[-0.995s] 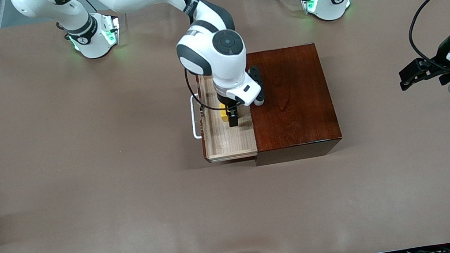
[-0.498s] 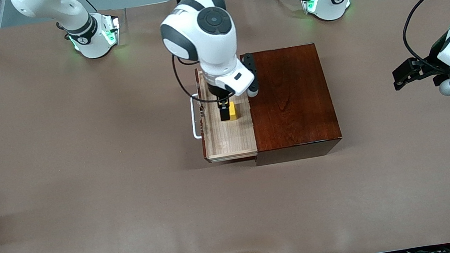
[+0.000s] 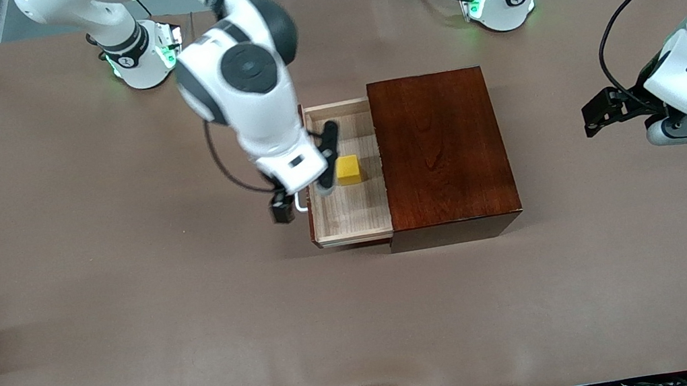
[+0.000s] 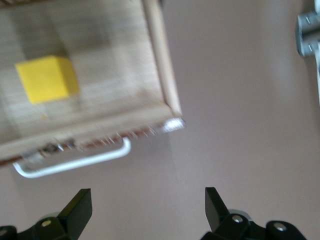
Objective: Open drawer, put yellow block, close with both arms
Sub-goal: 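Open the right gripper and lift it away from the drawer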
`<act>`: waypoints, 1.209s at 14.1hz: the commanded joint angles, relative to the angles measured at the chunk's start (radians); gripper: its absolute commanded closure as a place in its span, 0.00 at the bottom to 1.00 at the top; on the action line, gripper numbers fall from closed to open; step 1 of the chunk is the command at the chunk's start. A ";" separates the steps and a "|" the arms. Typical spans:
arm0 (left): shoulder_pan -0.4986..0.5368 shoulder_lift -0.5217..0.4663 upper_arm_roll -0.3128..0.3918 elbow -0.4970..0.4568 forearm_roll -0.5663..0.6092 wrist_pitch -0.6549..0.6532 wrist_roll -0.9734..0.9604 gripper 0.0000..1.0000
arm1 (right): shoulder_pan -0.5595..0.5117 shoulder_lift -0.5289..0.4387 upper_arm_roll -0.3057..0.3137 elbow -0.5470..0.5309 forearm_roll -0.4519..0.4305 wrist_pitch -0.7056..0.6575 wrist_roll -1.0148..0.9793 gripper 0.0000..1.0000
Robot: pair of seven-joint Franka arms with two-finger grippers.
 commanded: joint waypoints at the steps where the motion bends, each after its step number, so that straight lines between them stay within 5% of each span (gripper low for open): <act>1: -0.007 -0.010 -0.011 -0.010 0.008 0.001 0.001 0.00 | -0.088 -0.054 0.017 -0.029 0.006 -0.033 0.020 0.00; 9: -0.007 -0.007 -0.125 -0.014 0.006 -0.039 -0.004 0.00 | -0.372 -0.135 0.017 -0.089 0.042 -0.044 0.021 0.00; 14: -0.013 0.002 -0.334 -0.014 0.006 -0.040 -0.007 0.00 | -0.562 -0.171 0.019 -0.170 0.119 -0.048 0.021 0.00; 17: -0.108 0.045 -0.412 -0.004 0.067 0.016 0.008 0.00 | -0.651 -0.189 0.017 -0.170 0.138 -0.099 0.021 0.00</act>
